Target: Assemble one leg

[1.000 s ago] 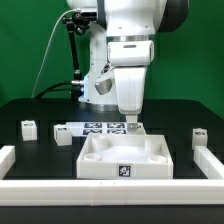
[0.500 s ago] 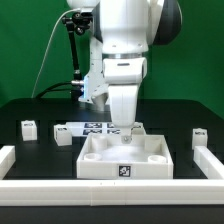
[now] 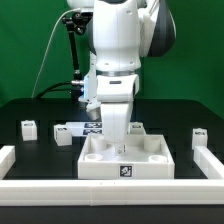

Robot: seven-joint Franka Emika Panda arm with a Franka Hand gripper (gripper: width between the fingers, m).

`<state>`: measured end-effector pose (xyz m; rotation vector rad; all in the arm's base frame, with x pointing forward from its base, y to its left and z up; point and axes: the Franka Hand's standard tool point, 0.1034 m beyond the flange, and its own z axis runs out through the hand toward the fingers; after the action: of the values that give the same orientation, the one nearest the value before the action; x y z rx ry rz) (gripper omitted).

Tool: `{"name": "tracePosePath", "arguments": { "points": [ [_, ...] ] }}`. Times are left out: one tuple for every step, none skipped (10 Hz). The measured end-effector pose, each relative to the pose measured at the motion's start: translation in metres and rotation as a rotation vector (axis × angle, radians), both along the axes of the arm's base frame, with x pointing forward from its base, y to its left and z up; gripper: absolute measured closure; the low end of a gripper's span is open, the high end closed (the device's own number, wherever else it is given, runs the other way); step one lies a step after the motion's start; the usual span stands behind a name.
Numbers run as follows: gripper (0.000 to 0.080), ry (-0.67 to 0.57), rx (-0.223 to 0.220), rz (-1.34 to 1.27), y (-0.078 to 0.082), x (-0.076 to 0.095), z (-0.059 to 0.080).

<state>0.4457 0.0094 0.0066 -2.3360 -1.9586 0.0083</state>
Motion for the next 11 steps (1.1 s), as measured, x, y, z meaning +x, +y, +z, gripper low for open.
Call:
{"name": "tracePosePath", "arguments": {
  "points": [
    [0.015, -0.001, 0.0, 0.0, -0.0003, 0.0003, 0.0002],
    [0.015, -0.002, 0.0, -0.001, -0.0006, 0.001, 0.0008],
    [0.0263, -0.001, 0.0, 0.0, -0.0005, 0.0004, 0.0001],
    [0.0263, 0.0, 0.0, 0.0, -0.0004, 0.0, -0.0003],
    [0.0448, 0.001, 0.0, 0.0, -0.0004, -0.0002, -0.0006],
    [0.0589, 0.002, 0.0, 0.0, -0.0004, -0.0003, -0.0008],
    [0.0717, 0.002, 0.0, 0.0, -0.0003, -0.0003, -0.0008],
    [0.0717, -0.009, -0.001, 0.001, -0.0004, 0.0022, 0.0003],
    [0.0737, -0.014, -0.001, 0.001, -0.0005, 0.0031, 0.0005],
    [0.0737, -0.014, -0.001, 0.0, -0.0006, 0.0032, 0.0006],
    [0.0737, -0.016, -0.001, 0.0, -0.0007, 0.0036, 0.0007]
  ]
}}
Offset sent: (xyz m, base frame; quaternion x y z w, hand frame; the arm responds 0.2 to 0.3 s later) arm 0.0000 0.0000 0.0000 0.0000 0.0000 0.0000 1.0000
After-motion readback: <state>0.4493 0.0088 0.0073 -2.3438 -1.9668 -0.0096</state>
